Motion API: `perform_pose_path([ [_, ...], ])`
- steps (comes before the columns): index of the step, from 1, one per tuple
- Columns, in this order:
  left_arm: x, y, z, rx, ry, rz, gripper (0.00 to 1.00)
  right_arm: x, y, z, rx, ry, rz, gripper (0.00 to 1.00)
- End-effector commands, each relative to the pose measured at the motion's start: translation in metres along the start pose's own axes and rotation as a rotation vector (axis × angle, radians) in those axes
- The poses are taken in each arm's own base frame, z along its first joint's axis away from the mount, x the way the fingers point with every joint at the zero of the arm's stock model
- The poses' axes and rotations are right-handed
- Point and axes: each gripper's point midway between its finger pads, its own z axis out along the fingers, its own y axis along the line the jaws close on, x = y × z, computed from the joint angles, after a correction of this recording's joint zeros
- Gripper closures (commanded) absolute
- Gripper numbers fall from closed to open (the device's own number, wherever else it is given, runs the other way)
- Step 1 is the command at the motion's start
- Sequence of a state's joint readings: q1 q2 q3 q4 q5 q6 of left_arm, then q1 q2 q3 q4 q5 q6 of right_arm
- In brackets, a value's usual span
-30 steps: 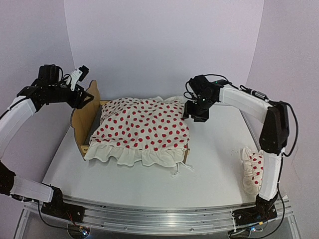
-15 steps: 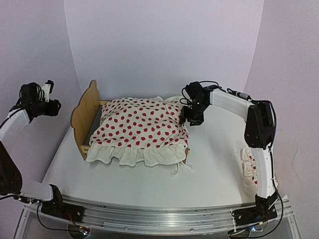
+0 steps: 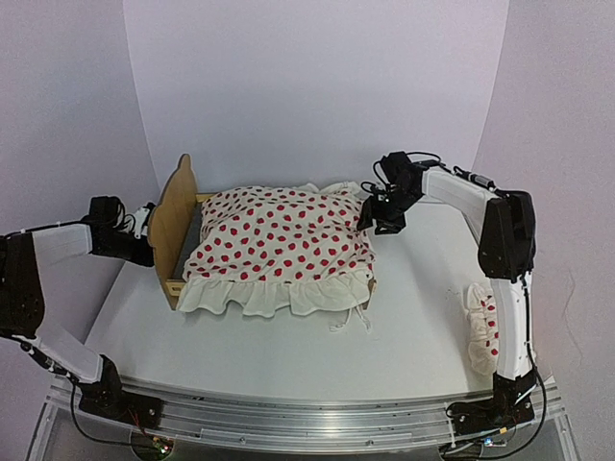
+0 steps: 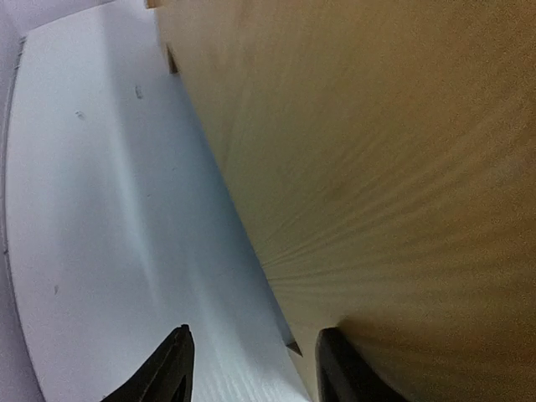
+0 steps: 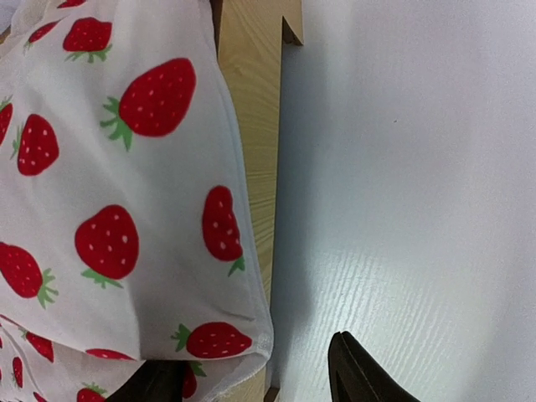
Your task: Set up the pet bed
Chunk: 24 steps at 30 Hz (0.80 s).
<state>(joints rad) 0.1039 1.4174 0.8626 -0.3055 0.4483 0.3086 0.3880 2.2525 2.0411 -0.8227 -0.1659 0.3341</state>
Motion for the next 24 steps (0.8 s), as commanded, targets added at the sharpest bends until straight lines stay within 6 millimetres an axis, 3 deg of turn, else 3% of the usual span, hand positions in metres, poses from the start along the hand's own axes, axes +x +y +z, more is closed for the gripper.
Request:
perform_pose_path([
  [1,-0.031,-0.036,0.015,0.123,-0.044,0.079,0.49,-0.024,-0.008,-0.062,-0.002,-0.116,-0.067,0.44],
  [8,-0.029,-0.103,0.035,0.264,0.015,0.191,0.49,-0.019,-0.001,-0.133,0.012,-0.228,-0.142,0.42],
  [11,-0.035,-0.130,0.037,0.323,0.010,0.237,0.49,-0.016,0.007,-0.155,-0.013,-0.262,-0.138,0.42],
  [14,-0.043,-0.150,0.034,0.376,-0.009,0.261,0.47,-0.010,0.024,-0.163,-0.073,-0.268,-0.138,0.43],
  [17,-0.048,-0.150,0.030,0.368,-0.021,0.243,0.43,0.012,0.074,-0.151,-0.159,-0.245,-0.279,0.43],
  [21,-0.051,-0.132,0.022,0.288,-0.031,0.193,0.42,0.074,0.165,-0.121,-0.312,-0.183,-0.586,0.43],
  [24,-0.051,-0.126,0.011,0.272,-0.051,0.167,0.42,0.116,0.221,-0.101,-0.421,-0.209,-0.789,0.42],
])
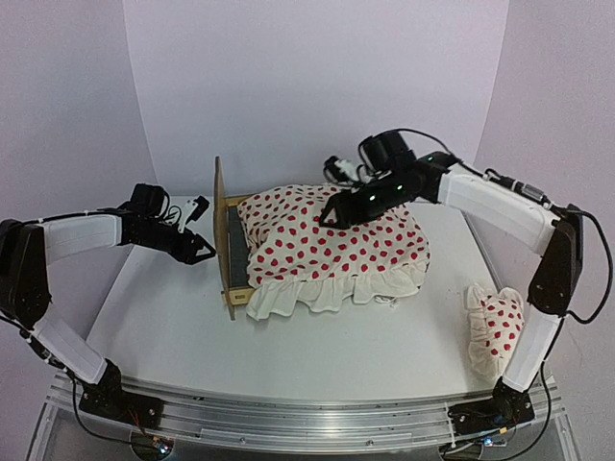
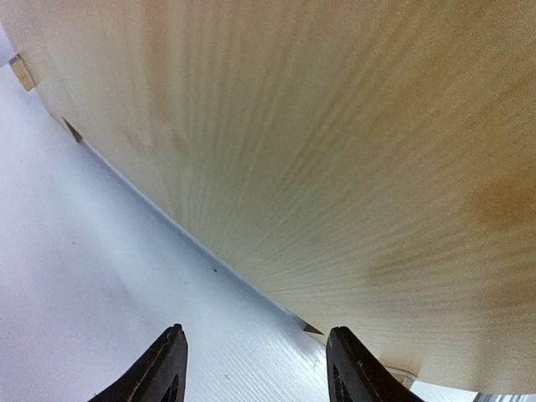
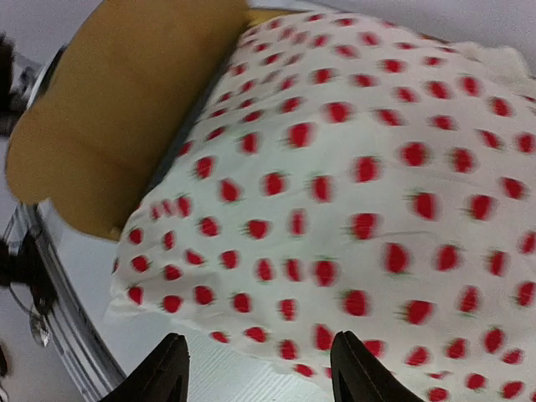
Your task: Set up the pet bed
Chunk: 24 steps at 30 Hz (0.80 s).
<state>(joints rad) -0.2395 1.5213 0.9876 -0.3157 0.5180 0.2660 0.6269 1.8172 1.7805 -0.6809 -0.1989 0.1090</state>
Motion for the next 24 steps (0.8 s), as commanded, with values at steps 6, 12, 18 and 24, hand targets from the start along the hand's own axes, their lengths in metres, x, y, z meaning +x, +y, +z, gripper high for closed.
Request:
perform_pose_path([
  [6,-0.018,-0.003,-0.044,-0.061,-0.113,-0.039,0.40,0.039,0.155,0.081,-0.287,-0.073,-0.486,0.34],
  [12,-0.011,-0.015,-0.058,-0.049,-0.151,-0.059,0.30,0.055,0.139,0.126,-0.200,-0.012,-0.457,0.37],
  [18,-0.006,-0.022,-0.067,-0.010,-0.185,-0.062,0.15,0.065,0.126,0.142,-0.149,0.020,-0.422,0.53],
  [24,-0.014,-0.020,-0.100,-0.039,-0.253,0.046,0.13,0.053,0.128,0.133,-0.145,-0.005,-0.354,0.97],
])
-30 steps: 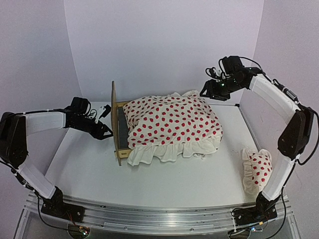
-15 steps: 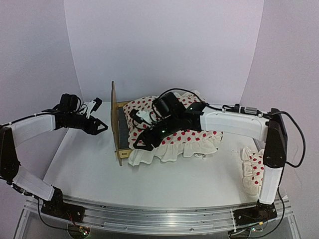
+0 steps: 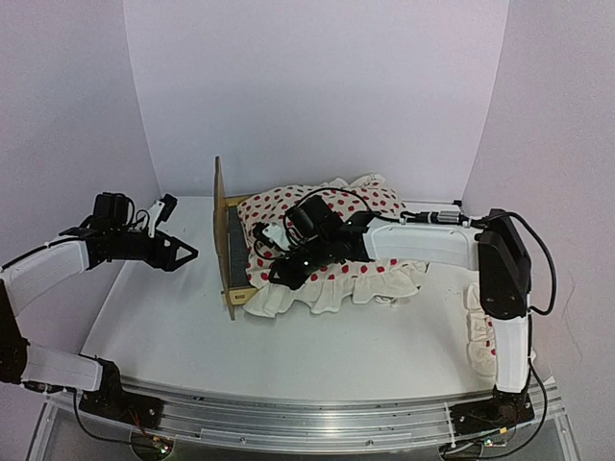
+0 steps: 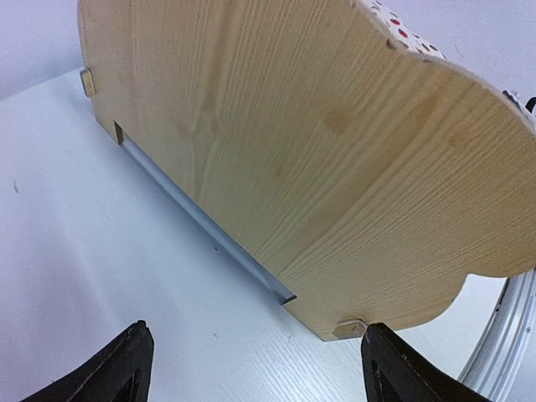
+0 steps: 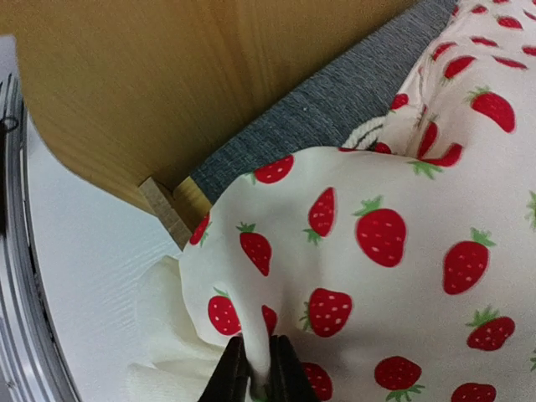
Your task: Set up the pet bed
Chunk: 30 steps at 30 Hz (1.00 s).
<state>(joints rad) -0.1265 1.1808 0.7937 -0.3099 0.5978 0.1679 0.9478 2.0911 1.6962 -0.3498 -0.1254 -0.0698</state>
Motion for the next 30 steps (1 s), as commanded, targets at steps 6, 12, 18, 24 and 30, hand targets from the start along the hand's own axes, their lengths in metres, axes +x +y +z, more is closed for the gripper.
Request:
perform_pose_path([
  [6,-0.037,-0.040,-0.047,0.039,-0.119,0.318,0.18,-0.078,-0.019,-0.073,-0.025,-0.224,0.207,1.00],
  [12,-0.048,-0.104,-0.053,0.172,-0.110,0.453,0.31,-0.078,-0.026,-0.085,-0.146,-0.229,0.270,1.00],
  [18,-0.040,-0.176,-0.040,0.314,-0.052,0.649,0.36,-0.070,-0.030,-0.096,-0.260,-0.218,0.286,1.00],
  [24,-0.049,-0.196,0.011,0.266,-0.012,0.898,0.31,-0.074,-0.049,-0.108,-0.286,-0.250,0.315,1.00],
  [30,-0.075,-0.169,0.061,0.100,0.050,0.993,0.35,-0.083,-0.054,-0.118,-0.305,-0.285,0.296,1.00],
])
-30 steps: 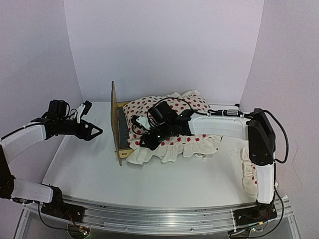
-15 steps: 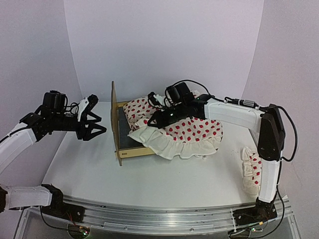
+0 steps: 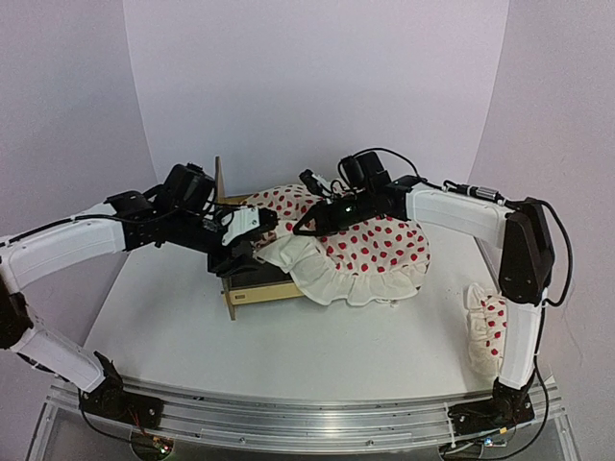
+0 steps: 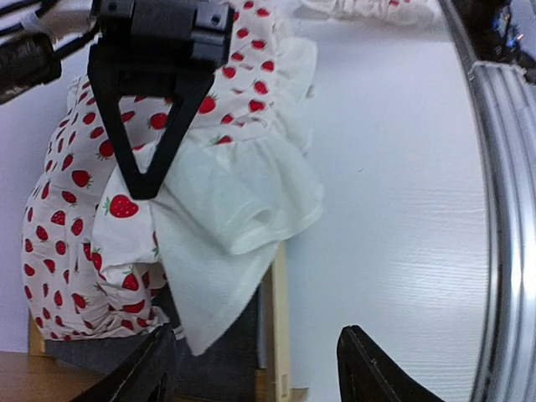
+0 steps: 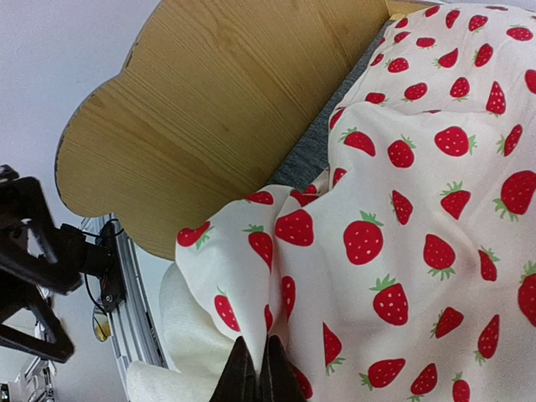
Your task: Set up the pet bed
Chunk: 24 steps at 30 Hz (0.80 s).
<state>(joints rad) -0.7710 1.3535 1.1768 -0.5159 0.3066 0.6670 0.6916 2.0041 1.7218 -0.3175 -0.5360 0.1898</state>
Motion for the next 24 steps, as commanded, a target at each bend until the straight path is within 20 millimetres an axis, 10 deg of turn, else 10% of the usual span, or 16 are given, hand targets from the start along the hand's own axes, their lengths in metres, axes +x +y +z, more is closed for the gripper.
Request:
perform_pose_path([
  [1,-0.007,0.047,0.008,-0.167,0.068,0.133,0.35,-0.033,0.031,-0.027,-0.086,-0.092,-0.070,1.00],
  [16,0.016,0.080,0.053,-0.251,0.200,0.291,0.37,-0.031,0.038,-0.027,-0.172,-0.089,-0.051,1.00],
  [24,0.021,0.092,0.053,-0.299,0.189,0.292,0.83,-0.029,0.040,-0.029,-0.181,-0.087,-0.039,1.00],
])
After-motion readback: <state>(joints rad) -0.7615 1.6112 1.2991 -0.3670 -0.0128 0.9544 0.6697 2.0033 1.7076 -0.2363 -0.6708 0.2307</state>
